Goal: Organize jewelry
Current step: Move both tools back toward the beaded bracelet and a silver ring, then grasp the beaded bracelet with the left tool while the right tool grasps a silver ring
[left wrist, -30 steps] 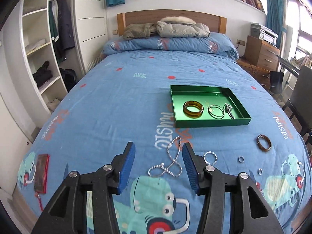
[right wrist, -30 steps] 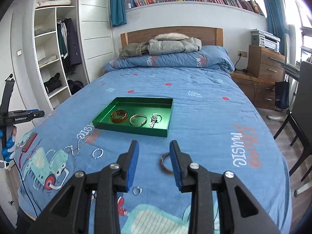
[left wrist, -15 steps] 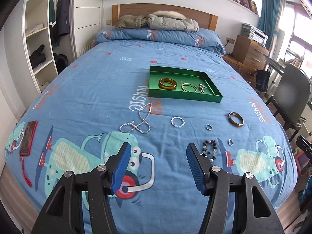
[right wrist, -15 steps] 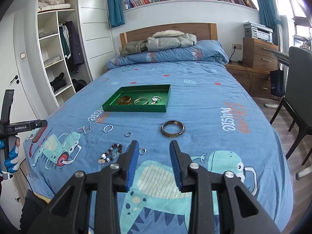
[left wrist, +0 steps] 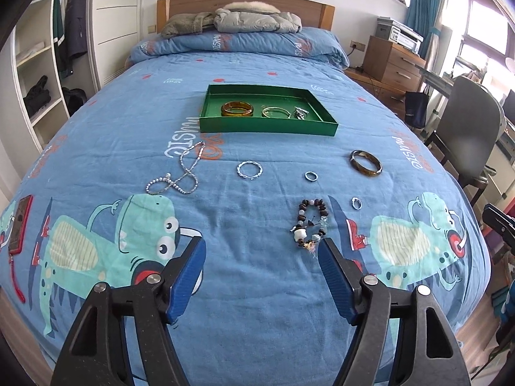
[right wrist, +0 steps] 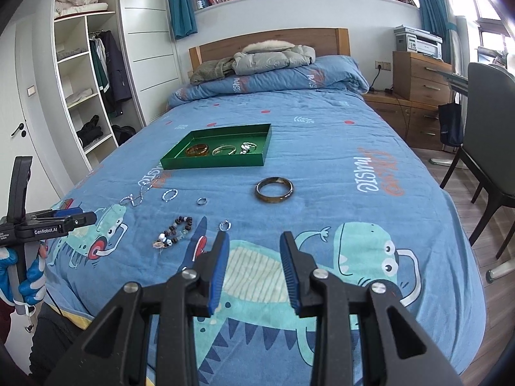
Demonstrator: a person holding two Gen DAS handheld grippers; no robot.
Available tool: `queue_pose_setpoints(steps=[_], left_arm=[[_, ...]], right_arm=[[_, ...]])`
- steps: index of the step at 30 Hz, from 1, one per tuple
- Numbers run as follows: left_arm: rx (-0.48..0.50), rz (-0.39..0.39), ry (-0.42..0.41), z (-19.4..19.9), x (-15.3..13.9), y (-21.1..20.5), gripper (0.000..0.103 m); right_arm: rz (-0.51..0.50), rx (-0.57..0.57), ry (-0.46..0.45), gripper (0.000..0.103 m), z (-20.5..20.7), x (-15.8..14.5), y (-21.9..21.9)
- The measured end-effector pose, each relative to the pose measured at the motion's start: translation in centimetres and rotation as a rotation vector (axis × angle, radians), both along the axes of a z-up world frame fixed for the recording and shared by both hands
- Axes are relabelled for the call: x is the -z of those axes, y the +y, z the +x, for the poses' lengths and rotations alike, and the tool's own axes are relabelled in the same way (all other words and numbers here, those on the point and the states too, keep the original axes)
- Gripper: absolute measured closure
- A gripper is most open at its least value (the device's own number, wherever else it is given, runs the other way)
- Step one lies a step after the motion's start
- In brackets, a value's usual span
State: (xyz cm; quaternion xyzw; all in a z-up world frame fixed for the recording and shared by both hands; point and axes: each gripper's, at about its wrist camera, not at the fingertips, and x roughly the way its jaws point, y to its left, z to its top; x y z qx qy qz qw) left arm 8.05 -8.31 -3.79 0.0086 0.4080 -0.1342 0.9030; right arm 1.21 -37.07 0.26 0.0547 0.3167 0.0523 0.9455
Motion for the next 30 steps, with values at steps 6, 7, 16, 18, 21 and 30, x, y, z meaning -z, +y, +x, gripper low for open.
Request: queue_pose_setpoints(steps=[6,7,16,18,21,30], left_arm=[[0.075,0.023,0.017,1.6,2.7,-3.1,0.029],[0.089,0.035,0.021,2.0,3.3,-3.7,0.029],[0.172,0.121,0.074,6.2,8.4,-8.3,0.029],[0.172,0.135,0.088,7.2,9.4,-8.7,0.030],[0.177,0.132,0.104,8.3,10.6,-8.8,0.039],[0.182,0.085,0.082,9.4,10.3,-7.1,0.081]], right_arm=[[0.004,0.002,0.053,0.072,2.3,2.7,0.4],[0.001,-0.001,0.064,0.072,2.8,3.2,0.6],[-0.017,-0.038,0.166,0.072,7.3,8.5,2.3],[-0.017,-0.051,0.182,0.071,8.2,9.4,2.8],[-0.014,-0.067,0.202,0.066,9.6,10.7,3.4],[-0.021,-0.120,0.223,0.066,13.8,12.6,5.7]])
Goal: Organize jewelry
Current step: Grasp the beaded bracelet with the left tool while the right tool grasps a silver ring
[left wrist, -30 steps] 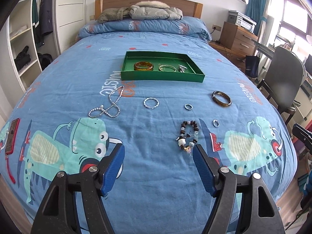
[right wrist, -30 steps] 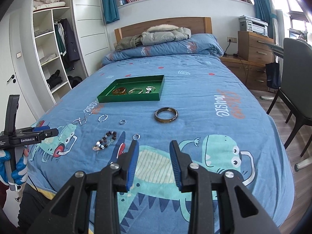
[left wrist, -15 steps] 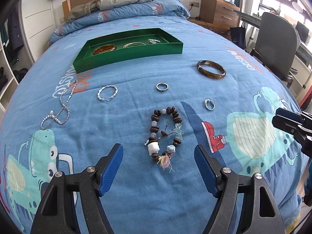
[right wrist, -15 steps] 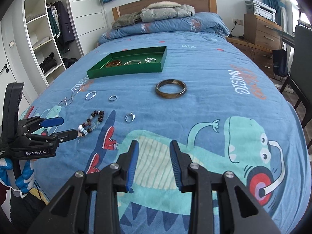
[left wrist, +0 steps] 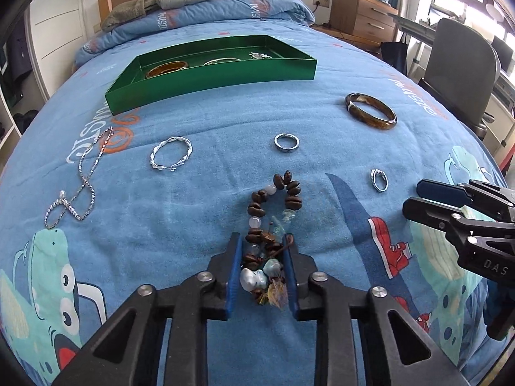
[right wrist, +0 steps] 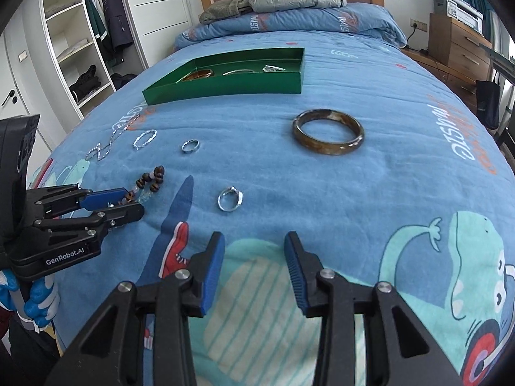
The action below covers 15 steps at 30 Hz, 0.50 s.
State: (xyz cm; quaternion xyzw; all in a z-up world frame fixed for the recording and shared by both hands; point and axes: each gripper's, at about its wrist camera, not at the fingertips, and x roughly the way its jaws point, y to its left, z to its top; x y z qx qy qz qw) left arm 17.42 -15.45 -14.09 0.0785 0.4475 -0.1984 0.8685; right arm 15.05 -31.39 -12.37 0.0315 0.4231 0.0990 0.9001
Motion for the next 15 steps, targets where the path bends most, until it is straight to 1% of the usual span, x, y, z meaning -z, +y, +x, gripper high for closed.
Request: queue_pose_setpoints(steps=[2,6,10,11,12,13,15], left_arm=[[-0.006,-0.023,0.009,0.3,0.0,0.6,0.084],[-0.023,-0.048,0.007,0.4,-0.2,1.5,0.088],[-0.036,-0.067,-0.001,0.3,-0.8,2.5,0.093],[-0.038,-0.068,-0.005,0.4,-1.0,2.7,0.093],[-0.040,-0.069,-0.010,0.4,-1.2,2.9,0.093],[-0.041,-0.072,-0.014,0.4,-1.4,3.1,0.094],[-0.042,-0.079,-0.025,0.4,-2.0,3.5,0.094]], right_arm=[[-0.001,-0.009,-0.003,0.066,0.8,0.2,0.5],[-0.010,-0.026,-0.011,0.066,2.2,0.5,1.4],[-0.040,-0.045,-0.017,0.067,3.2,0.8,2.5],[-0.055,-0.052,-0.020,0.069,3.3,0.9,2.8],[-0.063,-0.058,-0.024,0.079,3.4,0.8,3.0],[-0.063,-0.062,-0.028,0.085,3.3,0.8,3.0],[-0.062,-0.065,-0.036,0.085,3.3,0.6,3.0]])
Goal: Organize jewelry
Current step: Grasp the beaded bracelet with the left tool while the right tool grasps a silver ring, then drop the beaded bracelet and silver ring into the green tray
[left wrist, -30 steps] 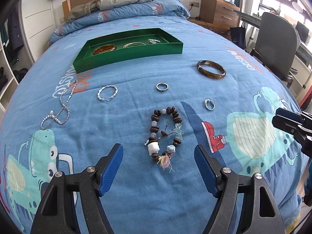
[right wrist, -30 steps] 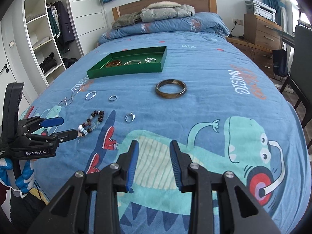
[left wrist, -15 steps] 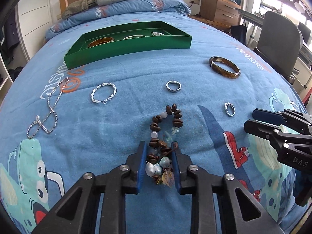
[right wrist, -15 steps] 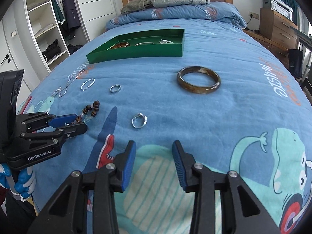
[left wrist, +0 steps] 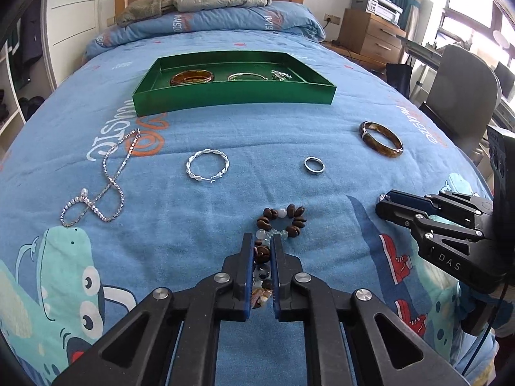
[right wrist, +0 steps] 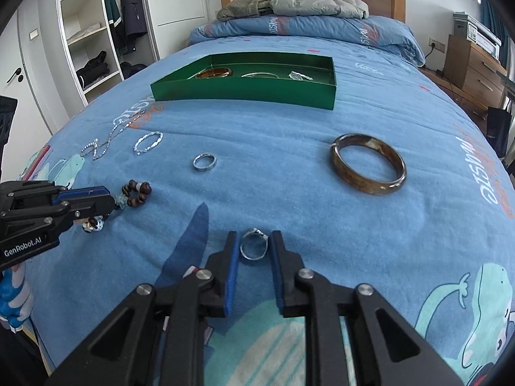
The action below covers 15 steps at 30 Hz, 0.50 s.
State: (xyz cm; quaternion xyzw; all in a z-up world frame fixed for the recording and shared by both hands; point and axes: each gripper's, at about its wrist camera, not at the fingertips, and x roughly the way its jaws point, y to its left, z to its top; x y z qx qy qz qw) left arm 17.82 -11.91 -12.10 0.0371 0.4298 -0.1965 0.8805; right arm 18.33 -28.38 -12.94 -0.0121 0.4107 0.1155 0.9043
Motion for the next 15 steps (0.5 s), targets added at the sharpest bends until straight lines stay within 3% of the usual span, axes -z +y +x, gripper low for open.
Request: queue_pose_setpoints(steps=[8,15], left_arm=[[0.005,-0.039,-0.053,2.2,-3.5,0.6,0.094],[-0.013,-0.054,-0.143,9.4,-8.1,-0.5,0.094]], right_arm=[[0.052,0.023,-0.074,0.085,0.3,-2.7,-1.0],[0.071,0.044,-0.189,0.085,6.3,-8.2,-1.9]])
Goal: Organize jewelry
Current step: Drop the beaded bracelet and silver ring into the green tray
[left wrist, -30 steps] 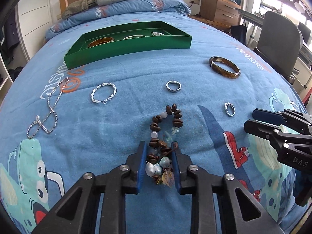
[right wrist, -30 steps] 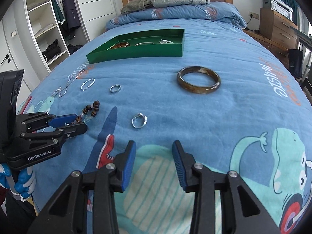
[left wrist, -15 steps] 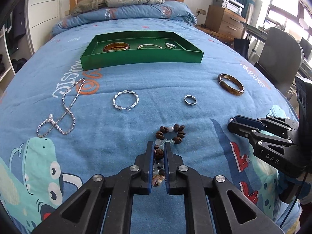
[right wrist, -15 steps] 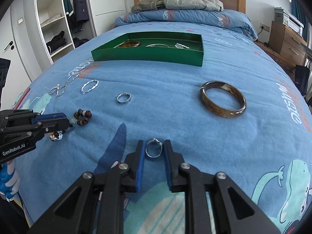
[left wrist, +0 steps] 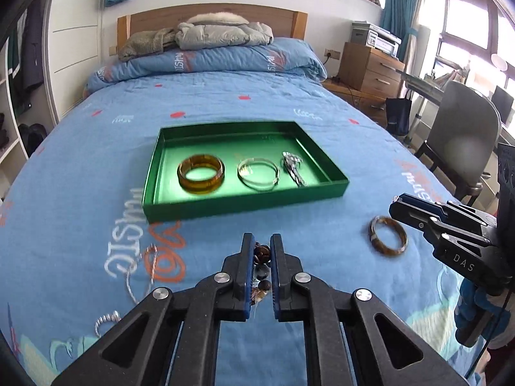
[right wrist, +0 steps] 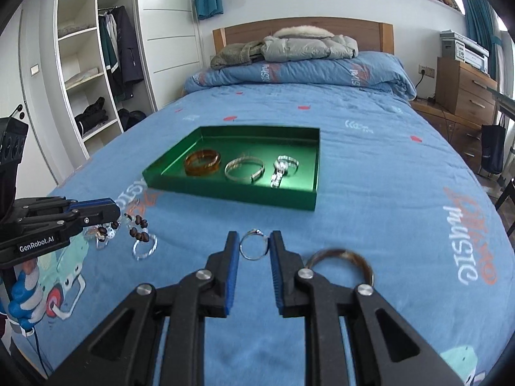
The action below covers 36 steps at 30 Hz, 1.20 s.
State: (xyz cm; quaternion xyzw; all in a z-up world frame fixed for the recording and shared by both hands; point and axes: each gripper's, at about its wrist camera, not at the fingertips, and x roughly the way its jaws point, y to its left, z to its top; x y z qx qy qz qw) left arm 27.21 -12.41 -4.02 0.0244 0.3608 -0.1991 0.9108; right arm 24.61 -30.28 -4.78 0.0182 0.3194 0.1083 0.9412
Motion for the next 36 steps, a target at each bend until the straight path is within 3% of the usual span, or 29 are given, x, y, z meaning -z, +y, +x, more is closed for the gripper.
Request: queue_pose_setpoints(steps=[6,9,15,21,23,25,29,36], left_arm=[[-0.040,0.010,-0.040,8.6,-2.3,-2.4,0.094],[-0.049,0.034,0.013,11.7,-0.2,-3.7,0.094],[-0.069,0.092,0.137,14.5,5.9,-5.1,0.094],[-0.098,0.113,0.179,15.4,7.6,-5.2,0.092],[-0.100,0.104,0.198,15.6,7.5,-4.9,0.080],[-0.107,0.102,0.197,15.5,6.8,-4.5,0.069],[-0.124,0.085,0.144,14.2,3.2,-3.2,0.064],[-0.179,0.048,-0.012,8.0,-6.1,0.7,0.063]], right_arm=[[0.024,0.024,-0.013,0.085,8.6,-2.2,-0.3],[0.019,0.033,0.029,0.085,12.5,-1.0,-0.3],[-0.031,0.041,0.183,0.085,17.5,4.6,0.2],[-0.057,0.050,0.233,0.084,18.7,6.8,0.3],[-0.058,0.048,0.244,0.083,18.8,6.7,0.4],[-0.079,0.051,0.251,0.077,18.8,6.4,0.4],[-0.055,0.055,0.206,0.074,16.9,3.7,-0.3],[-0.033,0.083,0.039,0.073,9.0,-5.9,-2.2]])
